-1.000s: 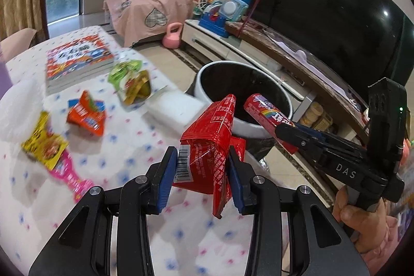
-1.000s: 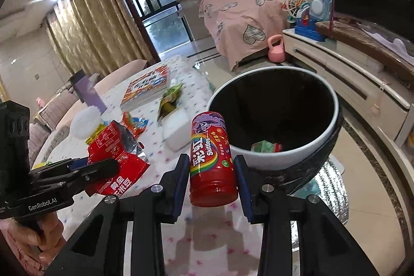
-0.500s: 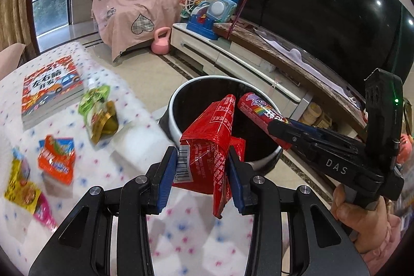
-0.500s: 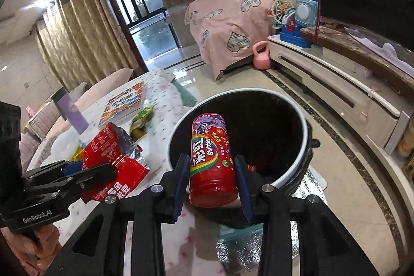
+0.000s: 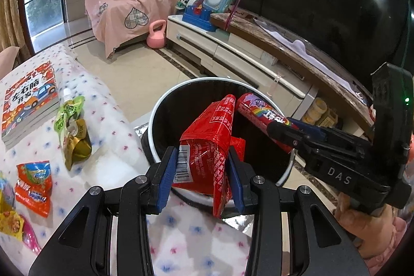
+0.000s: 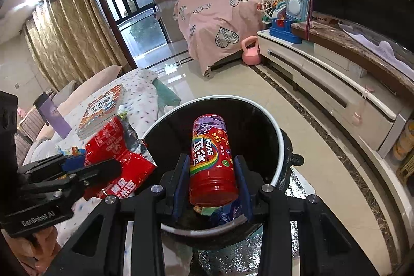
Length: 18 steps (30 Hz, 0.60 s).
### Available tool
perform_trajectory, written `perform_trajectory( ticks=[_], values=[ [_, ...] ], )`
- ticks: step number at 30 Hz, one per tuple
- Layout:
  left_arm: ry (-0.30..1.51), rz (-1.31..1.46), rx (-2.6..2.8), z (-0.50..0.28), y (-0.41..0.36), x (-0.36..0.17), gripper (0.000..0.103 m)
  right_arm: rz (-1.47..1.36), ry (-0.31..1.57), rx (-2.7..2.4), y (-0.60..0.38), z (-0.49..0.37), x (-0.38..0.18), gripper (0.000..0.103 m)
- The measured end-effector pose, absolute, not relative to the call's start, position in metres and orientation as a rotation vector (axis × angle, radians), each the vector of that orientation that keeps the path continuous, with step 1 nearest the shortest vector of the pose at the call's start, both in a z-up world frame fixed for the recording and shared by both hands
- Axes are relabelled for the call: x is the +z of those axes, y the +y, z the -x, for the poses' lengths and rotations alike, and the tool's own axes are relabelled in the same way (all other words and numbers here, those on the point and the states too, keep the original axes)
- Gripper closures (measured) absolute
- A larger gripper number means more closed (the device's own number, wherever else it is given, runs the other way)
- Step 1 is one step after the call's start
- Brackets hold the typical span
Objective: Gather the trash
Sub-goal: 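Carry the red bag and candy tube with both tools over the trash bin, then open both tools to drop the bag and tube into the bin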
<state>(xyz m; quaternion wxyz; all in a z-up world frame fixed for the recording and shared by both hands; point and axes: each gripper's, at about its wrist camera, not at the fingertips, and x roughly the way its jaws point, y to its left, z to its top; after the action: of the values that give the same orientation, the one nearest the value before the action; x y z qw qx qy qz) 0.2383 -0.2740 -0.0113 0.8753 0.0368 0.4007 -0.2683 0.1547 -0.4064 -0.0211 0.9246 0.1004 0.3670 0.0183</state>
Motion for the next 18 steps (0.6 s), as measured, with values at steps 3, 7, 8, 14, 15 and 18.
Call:
perform_trajectory(
  ticks=[3,7,8,14,15,18],
  values=[
    [0.849,-0.077,-0.555,-0.244,-0.278,-0.015,0.059,-0.199,0.761,0.033,-0.41,-0.159,-0.022,0.067],
    [0.858,-0.074,-0.549,-0.244,-0.277,-0.016,0.041,-0.208,0.774,0.035,-0.412,-0.164,-0.024,0.066],
    [0.856,-0.074,-0.547,-0.243,-0.276,-0.016,0.034,-0.215,0.773,0.038,-0.413,-0.165,-0.024,0.064],
    [0.849,-0.051,-0.544,-0.23,-0.262,-0.014,0.028,-0.239,0.745,0.034,-0.417,-0.158,-0.02,0.037],
    [0.849,-0.045,-0.544,-0.228,-0.26,-0.014,0.028,-0.246,0.738,0.033,-0.417,-0.155,-0.019,0.035],
    [0.851,-0.028,-0.533,-0.219,-0.246,-0.015,0.027,-0.26,0.727,0.027,-0.416,-0.148,-0.018,0.028]
  ],
)
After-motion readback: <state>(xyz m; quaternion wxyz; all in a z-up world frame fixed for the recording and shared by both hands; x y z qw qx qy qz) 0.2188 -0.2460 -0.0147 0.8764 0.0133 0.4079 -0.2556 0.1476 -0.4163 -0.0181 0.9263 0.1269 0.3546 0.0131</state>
